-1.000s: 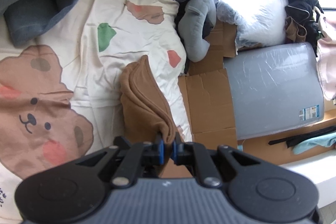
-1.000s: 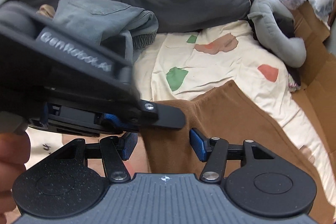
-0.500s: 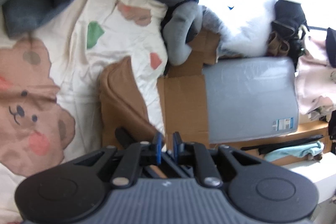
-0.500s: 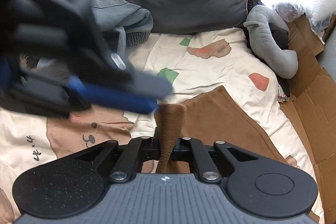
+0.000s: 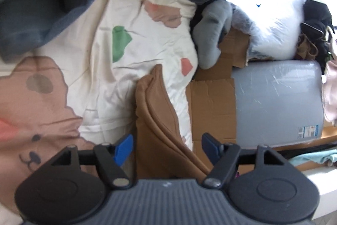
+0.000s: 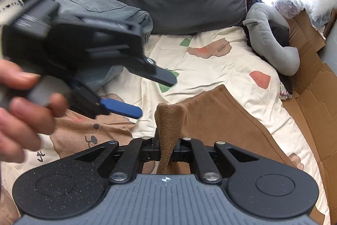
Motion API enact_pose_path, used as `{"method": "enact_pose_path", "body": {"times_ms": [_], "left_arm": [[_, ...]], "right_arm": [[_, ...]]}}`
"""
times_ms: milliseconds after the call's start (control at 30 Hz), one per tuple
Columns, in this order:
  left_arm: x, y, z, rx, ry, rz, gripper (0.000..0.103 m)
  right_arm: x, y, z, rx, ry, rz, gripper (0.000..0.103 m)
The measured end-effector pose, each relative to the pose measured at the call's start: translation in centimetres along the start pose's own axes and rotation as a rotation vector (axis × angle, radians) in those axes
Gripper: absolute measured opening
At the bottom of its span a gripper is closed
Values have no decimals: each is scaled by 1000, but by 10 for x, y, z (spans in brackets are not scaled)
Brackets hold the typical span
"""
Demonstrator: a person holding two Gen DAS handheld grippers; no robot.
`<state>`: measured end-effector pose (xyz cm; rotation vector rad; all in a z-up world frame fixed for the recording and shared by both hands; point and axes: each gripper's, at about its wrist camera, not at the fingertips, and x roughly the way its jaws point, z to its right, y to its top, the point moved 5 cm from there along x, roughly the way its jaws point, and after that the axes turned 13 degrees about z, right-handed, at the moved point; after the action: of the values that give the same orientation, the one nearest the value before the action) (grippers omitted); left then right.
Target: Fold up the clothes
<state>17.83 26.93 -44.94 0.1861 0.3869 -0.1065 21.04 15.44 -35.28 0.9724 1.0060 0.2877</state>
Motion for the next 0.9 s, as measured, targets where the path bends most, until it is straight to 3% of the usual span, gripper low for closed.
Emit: {"method": "enact_pose_path", "body": {"times_ms": [133,300,400,700,867,900], "left_arm": [[23,7,-11,-11,-14,-25,78],[48,17,-34,-126,-38,-36,78],[61,22,-37,-126,-13,-44,78],[110,23,-12,74,56,-125,75],[120,21,-12,111,73,-125,63],[121,20,-12,117,73,-132,56]], "right_arm": [[-1,1,2,10,-2,4,5],[-3,2,2,28,5,2,5],[-3,3,3,32,5,2,5],[-4,3,5,48,3,9,5],[-4,3,9,59,1,11,5],[-4,3,9,59,0,12,5]]}}
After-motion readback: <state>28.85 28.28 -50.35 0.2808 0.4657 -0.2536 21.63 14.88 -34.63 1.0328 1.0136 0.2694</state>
